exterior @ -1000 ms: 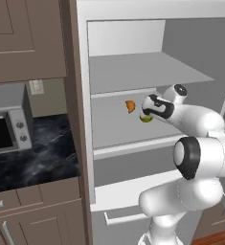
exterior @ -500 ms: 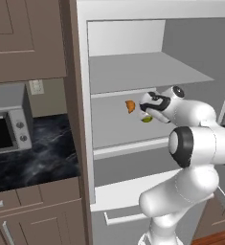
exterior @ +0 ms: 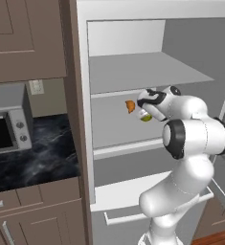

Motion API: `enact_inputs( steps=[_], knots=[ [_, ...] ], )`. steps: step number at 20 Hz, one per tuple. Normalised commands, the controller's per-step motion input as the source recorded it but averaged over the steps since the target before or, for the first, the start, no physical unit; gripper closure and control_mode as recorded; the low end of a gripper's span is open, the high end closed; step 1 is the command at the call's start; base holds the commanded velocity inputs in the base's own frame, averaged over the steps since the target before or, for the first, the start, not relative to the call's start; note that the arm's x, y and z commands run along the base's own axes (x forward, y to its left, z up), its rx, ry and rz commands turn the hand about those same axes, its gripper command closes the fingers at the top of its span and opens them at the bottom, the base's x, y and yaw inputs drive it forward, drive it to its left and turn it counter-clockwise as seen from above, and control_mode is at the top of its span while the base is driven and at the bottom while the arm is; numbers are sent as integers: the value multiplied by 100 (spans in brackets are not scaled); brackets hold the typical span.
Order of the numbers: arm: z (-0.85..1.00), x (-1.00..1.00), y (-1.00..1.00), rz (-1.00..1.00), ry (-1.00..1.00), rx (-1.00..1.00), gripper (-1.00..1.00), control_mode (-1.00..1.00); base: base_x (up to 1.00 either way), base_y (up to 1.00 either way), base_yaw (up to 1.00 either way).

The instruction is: Pick up the pear and banana from the fridge and place one fruit on each plate on the dining counter.

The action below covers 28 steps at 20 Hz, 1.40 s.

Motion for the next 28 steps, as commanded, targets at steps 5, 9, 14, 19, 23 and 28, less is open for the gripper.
enact_inputs(
  steps=[5,9,14,19,23,28],
  knots=[
    [-13,3,0,4,4,0,-100,-100,0,0,0],
    [-20,0,0,3,5,0,-100,-100,0,0,0],
    [-27,3,0,2,7,-1,-100,-100,0,0,0],
    [-31,3,0,2,6,0,-100,-100,0,0,0],
    [-31,5,9,4,0,0,-100,-100,0,0,0],
    [-37,9,18,4,0,0,100,-100,0,0,0]
  ],
)
